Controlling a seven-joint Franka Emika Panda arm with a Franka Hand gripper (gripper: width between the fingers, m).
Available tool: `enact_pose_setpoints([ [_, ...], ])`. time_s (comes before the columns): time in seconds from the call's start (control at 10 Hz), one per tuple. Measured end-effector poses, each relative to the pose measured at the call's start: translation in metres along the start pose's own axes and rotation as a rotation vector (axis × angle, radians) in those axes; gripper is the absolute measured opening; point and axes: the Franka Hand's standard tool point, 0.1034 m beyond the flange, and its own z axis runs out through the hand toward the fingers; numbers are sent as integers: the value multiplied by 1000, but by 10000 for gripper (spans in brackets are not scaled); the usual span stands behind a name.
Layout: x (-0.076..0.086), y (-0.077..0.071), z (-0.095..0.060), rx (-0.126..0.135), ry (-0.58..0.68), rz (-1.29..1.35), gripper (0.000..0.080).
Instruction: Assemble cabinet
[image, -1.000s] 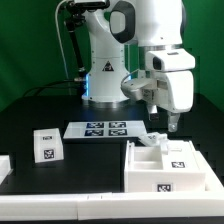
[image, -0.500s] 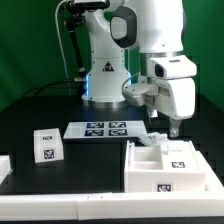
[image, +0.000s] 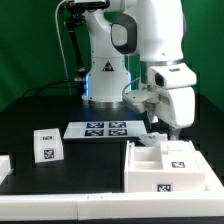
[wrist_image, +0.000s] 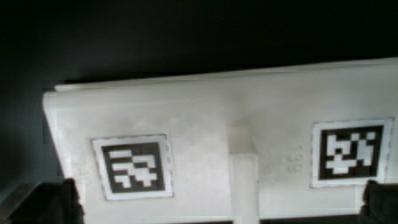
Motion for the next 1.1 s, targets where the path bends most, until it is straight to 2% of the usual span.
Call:
enact_pose_setpoints([
  [0.2, -1, -2, 4, 7, 3, 4, 541],
  [0.3, -1, -2, 4, 8, 3, 6, 541],
  [0.4, -2, -2, 4, 8, 3, 7, 339],
  [0.5, -2, -2, 4, 9, 3, 7, 202],
  [0.6, -2, -3, 5, 10, 4, 8, 202],
  [0.7, -3, -3, 5, 9, 4, 12, 67],
  [1.1, -10, -3, 3, 12, -1, 71, 67],
])
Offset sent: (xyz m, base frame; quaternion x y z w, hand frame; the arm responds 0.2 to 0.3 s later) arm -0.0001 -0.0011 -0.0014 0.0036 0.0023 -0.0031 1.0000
